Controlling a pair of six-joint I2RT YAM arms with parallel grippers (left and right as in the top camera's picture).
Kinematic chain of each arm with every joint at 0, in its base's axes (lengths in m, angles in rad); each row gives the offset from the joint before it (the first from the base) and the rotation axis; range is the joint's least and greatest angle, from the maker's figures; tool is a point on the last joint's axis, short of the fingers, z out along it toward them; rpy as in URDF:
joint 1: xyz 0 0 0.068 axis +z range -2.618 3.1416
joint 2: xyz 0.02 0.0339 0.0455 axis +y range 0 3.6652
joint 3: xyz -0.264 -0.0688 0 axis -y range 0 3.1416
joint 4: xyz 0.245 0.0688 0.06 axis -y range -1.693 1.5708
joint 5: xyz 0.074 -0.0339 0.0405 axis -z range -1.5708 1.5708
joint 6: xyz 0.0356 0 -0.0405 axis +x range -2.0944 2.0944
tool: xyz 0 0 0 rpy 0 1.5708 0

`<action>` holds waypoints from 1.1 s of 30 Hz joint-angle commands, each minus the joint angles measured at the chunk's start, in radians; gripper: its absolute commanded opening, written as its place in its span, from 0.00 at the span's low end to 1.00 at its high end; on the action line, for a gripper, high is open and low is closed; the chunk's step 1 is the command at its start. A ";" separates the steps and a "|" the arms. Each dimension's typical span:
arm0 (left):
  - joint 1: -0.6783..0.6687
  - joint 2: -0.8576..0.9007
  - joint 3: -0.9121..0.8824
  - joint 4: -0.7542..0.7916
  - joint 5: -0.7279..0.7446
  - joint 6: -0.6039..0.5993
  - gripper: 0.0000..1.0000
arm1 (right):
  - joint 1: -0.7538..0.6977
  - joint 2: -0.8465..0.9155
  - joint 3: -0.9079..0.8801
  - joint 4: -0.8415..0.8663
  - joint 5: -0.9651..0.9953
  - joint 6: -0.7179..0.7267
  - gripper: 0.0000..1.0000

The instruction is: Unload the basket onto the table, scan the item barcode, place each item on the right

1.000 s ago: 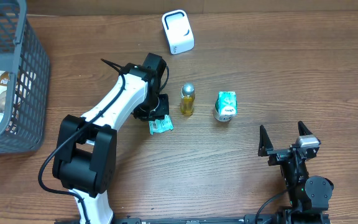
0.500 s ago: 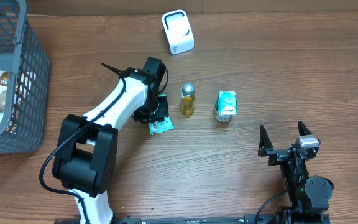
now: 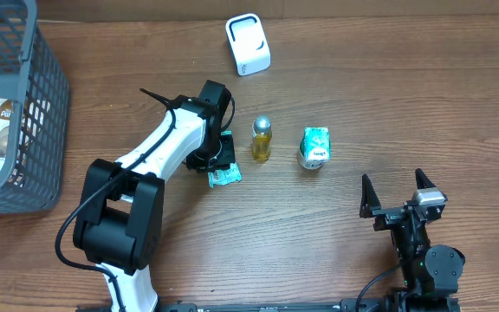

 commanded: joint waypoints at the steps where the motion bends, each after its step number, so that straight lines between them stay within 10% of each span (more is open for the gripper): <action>1: -0.010 0.008 -0.007 0.004 -0.014 -0.016 0.29 | -0.002 -0.009 -0.011 0.003 0.010 0.000 1.00; 33: -0.040 0.008 -0.007 0.008 -0.049 -0.053 0.32 | -0.002 -0.009 -0.011 0.003 0.010 0.000 1.00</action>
